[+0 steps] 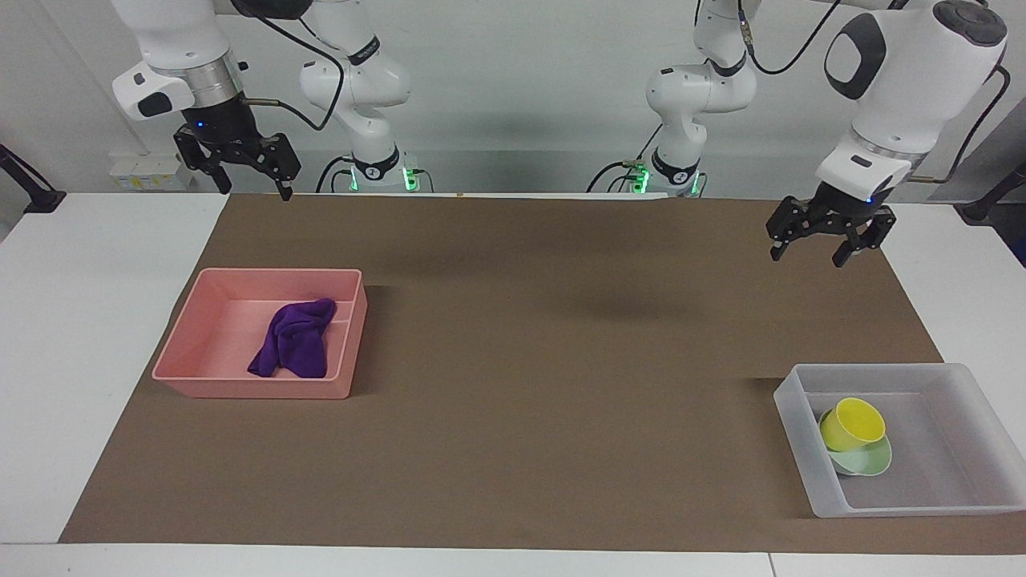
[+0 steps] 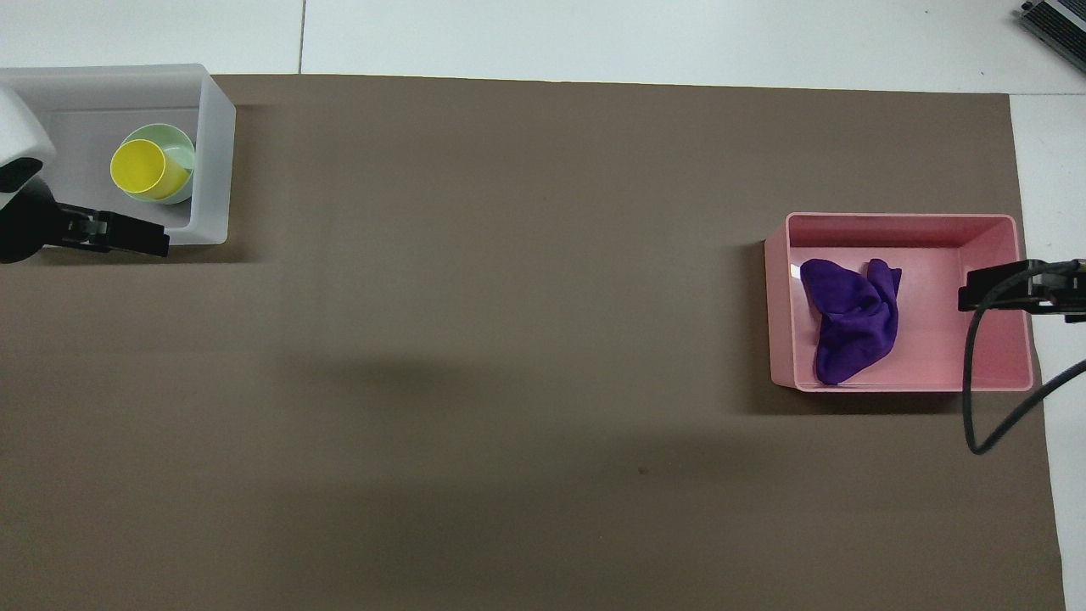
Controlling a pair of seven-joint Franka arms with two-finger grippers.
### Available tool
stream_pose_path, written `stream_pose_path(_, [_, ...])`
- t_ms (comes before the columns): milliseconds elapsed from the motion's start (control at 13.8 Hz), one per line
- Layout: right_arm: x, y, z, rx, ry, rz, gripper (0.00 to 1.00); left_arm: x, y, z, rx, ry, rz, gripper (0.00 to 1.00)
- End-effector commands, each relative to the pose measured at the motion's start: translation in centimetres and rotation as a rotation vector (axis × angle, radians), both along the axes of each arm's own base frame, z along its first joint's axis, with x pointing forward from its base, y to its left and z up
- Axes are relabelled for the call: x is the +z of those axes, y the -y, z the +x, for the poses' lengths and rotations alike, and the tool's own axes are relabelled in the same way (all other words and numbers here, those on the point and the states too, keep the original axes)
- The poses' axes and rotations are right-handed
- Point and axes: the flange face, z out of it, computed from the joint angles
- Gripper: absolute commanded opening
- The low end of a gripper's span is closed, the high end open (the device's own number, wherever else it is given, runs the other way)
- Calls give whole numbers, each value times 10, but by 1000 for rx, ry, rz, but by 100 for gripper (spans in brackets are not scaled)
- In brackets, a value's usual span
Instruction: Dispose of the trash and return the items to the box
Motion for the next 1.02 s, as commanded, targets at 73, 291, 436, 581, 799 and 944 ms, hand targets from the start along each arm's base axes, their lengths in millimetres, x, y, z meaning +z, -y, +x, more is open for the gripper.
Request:
stream_pose_path(73, [1,2,-3,21,-3,-3,100,12,-13,-4,3,-24,36,100])
stream_pose_path(291, [1,2,-2,18,-2,-1,100,14,-15,-8,8,-28,36,100])
stream_pose_path(436, [0,1,-5,20,-21,1,100,14,-15,-10,11,-31,36,100])
stream_pose_path(581, [0,1,-5,21,-24,0,100,14,-15,-10,13,-31,36,100])
stream_pose_path(799, [-5,0,-8,20,-42,2,100,13,-16,-11,16,-34,36,100])
stream_pose_path(944, [-5,0,-7,18,-39,2,100,13,-16,-11,16,-34,36,100])
